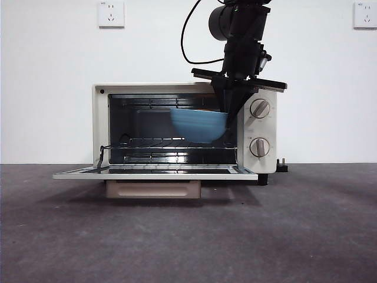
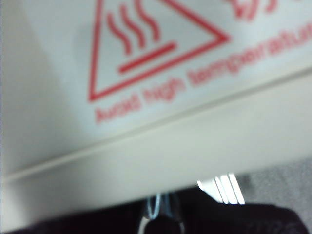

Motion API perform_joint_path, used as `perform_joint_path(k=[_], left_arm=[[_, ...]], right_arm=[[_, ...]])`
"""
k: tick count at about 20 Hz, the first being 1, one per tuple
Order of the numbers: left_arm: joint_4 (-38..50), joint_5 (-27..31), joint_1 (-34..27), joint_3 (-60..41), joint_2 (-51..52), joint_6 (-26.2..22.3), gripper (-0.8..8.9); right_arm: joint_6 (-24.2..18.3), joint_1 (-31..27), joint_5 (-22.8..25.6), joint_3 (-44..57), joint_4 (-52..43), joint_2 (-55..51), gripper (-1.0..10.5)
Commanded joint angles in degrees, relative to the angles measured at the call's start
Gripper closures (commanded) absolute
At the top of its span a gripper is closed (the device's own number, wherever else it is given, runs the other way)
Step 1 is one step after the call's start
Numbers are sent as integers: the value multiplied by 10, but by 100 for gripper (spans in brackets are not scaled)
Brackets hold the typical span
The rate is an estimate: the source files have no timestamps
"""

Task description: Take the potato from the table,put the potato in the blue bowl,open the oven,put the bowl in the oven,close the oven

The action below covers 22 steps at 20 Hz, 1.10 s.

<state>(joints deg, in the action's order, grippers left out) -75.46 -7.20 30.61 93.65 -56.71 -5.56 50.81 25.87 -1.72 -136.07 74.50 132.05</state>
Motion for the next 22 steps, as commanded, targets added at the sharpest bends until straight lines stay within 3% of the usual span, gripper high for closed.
perform_joint_path(k=[1, 7, 9, 22], left_arm=[[1, -3, 2, -2, 2, -6, 819], [1, -3, 2, -2, 2, -6, 819], [1, -3, 2, -2, 2, -6, 819], [1, -3, 2, -2, 2, -6, 819]], right_arm=[[11, 0, 2, -2, -17, 10, 958], [11, 0, -11, -2, -31, 10, 934], [15, 1, -13, -2, -42, 10, 878], [18, 0, -13, -2, -85, 10, 871]])
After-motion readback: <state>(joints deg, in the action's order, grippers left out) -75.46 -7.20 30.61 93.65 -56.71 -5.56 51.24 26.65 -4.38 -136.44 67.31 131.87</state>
